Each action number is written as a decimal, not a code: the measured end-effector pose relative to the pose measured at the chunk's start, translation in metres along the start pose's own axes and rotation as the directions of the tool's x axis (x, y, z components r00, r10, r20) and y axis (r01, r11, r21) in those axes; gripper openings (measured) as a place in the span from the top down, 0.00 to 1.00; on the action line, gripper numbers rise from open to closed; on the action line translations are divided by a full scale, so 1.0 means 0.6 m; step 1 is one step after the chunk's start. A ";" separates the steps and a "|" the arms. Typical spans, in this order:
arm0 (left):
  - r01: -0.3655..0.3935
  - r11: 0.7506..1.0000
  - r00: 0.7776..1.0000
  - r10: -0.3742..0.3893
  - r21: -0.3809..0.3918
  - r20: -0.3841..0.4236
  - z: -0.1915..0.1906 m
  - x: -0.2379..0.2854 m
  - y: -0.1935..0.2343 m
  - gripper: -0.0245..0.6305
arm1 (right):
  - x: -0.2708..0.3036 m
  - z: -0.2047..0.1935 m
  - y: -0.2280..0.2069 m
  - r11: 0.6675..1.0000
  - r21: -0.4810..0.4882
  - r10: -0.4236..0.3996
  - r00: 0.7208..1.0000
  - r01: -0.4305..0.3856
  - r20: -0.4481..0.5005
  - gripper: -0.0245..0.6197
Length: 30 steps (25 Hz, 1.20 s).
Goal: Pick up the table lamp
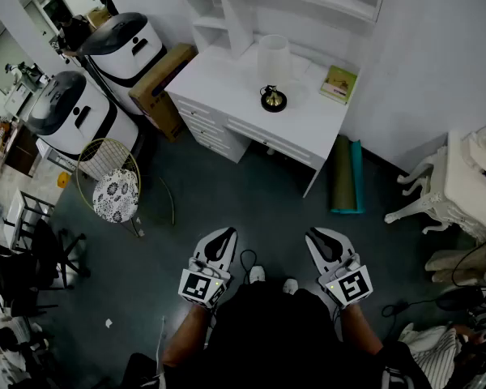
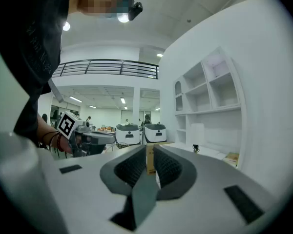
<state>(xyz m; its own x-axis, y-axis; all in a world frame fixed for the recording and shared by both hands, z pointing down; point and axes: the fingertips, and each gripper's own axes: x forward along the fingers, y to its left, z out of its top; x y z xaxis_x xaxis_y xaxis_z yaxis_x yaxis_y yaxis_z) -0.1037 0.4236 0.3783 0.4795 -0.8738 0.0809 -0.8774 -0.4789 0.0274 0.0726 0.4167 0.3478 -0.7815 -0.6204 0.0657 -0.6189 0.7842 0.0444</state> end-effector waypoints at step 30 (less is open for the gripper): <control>-0.022 0.999 1.000 0.023 -0.031 0.021 -0.007 0.128 0.034 0.93 | 0.092 -0.049 -0.122 0.977 0.207 0.051 0.999 -0.054 0.019 0.86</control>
<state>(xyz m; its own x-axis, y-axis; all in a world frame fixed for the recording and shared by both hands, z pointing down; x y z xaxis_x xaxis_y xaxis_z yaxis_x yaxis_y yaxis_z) -0.0847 0.3471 0.3895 0.4594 -0.8862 0.0605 -0.8879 -0.4565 0.0569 0.0768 0.3253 0.3778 -0.8134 -0.5797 0.0486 -0.5788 0.7983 -0.1666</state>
